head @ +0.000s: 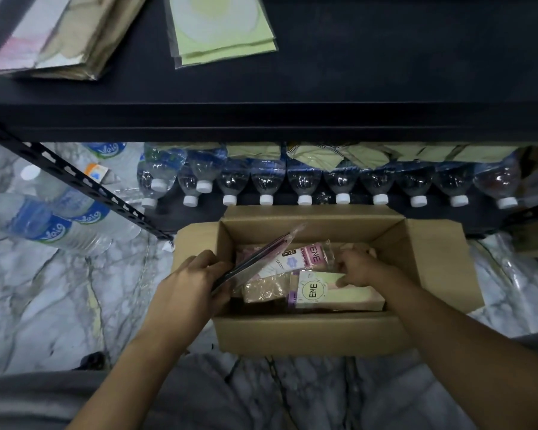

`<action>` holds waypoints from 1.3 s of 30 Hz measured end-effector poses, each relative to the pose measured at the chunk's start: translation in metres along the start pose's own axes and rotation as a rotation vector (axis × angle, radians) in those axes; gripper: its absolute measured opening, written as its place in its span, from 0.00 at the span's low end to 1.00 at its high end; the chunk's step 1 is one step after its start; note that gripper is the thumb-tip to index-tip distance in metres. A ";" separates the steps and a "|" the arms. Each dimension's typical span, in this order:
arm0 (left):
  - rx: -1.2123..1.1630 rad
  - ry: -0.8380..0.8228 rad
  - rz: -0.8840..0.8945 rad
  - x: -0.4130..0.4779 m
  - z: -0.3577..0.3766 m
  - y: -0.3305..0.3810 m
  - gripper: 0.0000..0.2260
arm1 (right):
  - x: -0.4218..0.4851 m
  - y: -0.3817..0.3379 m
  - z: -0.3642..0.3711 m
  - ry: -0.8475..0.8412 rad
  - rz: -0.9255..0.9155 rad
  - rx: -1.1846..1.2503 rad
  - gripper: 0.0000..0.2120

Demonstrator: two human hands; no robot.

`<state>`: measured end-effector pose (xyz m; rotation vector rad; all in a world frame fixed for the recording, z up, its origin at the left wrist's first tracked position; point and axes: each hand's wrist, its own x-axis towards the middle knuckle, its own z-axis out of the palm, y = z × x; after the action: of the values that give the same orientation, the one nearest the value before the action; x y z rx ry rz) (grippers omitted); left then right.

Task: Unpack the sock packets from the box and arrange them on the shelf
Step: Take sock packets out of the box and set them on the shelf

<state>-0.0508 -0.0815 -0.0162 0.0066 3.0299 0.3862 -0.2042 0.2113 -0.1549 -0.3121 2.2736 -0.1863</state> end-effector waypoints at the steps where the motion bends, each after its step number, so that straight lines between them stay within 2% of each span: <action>1: 0.014 -0.016 -0.001 -0.001 -0.001 0.001 0.12 | -0.004 -0.001 -0.001 -0.006 -0.005 -0.009 0.17; 4: 0.052 -0.022 0.012 -0.005 -0.002 0.004 0.13 | -0.015 -0.001 -0.001 0.010 -0.042 0.022 0.10; 7: 0.023 0.002 -0.018 -0.005 -0.003 0.006 0.09 | -0.030 -0.002 -0.007 0.052 -0.123 0.130 0.18; 10: 0.077 0.054 0.012 -0.009 -0.011 0.003 0.10 | -0.053 -0.006 -0.028 0.129 -0.192 0.205 0.16; 13: 0.077 0.179 0.054 -0.017 -0.027 -0.001 0.17 | -0.081 -0.012 -0.052 0.186 -0.235 0.345 0.11; 16: 0.027 0.347 0.046 -0.026 -0.050 -0.001 0.15 | -0.113 -0.017 -0.074 0.261 -0.249 0.500 0.04; 21: -0.006 0.634 0.047 -0.048 -0.080 0.000 0.12 | -0.170 -0.030 -0.098 0.340 -0.281 0.640 0.08; 25: 0.031 0.792 0.069 -0.072 -0.106 0.003 0.12 | -0.210 -0.045 -0.116 0.418 -0.318 0.762 0.08; 27: 0.060 0.854 0.072 -0.082 -0.121 0.005 0.12 | -0.229 -0.054 -0.124 0.454 -0.352 0.823 0.09; 32: 0.154 0.992 0.112 -0.095 -0.156 -0.003 0.09 | -0.268 -0.081 -0.137 0.500 -0.431 0.973 0.05; 39: 0.267 1.077 0.172 -0.073 -0.202 -0.026 0.08 | -0.283 -0.101 -0.147 0.553 -0.467 1.087 0.06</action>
<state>0.0050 -0.1584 0.1782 0.1125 4.1403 -0.0652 -0.1178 0.1996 0.1677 -0.2006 2.1891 -1.8374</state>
